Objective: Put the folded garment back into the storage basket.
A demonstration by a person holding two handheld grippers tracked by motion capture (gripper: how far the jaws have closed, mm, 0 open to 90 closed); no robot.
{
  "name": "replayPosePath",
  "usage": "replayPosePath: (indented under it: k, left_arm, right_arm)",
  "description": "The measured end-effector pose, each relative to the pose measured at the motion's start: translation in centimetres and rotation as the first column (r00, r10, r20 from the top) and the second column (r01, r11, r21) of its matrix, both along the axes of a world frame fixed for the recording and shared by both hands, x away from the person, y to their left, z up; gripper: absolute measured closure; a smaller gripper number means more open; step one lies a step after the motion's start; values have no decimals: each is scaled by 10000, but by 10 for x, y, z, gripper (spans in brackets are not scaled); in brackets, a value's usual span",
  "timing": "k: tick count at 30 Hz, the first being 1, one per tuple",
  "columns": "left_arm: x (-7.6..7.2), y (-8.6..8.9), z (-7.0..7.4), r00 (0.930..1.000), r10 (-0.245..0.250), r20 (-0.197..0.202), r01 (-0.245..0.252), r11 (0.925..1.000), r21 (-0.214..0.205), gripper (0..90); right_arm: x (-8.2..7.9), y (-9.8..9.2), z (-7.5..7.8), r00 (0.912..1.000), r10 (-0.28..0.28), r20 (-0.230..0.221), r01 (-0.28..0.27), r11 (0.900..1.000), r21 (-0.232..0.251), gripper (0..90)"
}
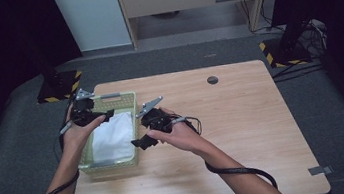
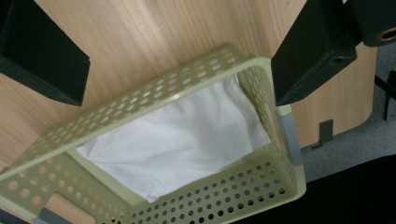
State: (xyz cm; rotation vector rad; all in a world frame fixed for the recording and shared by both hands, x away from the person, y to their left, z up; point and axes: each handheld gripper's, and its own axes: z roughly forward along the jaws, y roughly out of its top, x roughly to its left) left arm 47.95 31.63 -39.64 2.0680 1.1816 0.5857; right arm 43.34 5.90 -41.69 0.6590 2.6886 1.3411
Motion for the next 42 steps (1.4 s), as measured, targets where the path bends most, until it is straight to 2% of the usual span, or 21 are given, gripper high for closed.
replayPosePath:
  k: [15, 19, 25, 35, 39, 42]
  left_arm:
    - [2, -47, -8, 9982, -591, -103, 589, 9981, -188, 74]
    - [-1, -56, -9, 9973, -685, -267, 674, 9969, -398, 74]
    - [-5, -70, -9, 9957, -896, -234, 893, 9959, -132, 76]
    - [-10, -96, -9, 9934, -1140, -137, 1139, 9935, -54, 77]
    - [-15, -110, -9, 9905, -1370, -128, 1370, 9906, -8, 79]
    - [-21, -123, -10, 9867, -1619, -153, 1619, 9868, 48, 78]
  right_arm:
    - [5, -54, -3, 9978, -655, -97, 655, 9978, 51, 47]
    - [3, -67, -6, 9973, -709, -199, 711, 9974, 93, 46]
    - [4, -88, -15, 9947, -997, -246, 996, 9950, -48, 49]
    - [2, -118, -19, 9908, -1321, -278, 1319, 9912, -93, 63]
    - [0, -130, -22, 9919, -1238, -272, 1234, 9923, -142, 65]
    - [-2, -141, -25, 9899, -1379, -318, 1372, 9903, -228, 65]
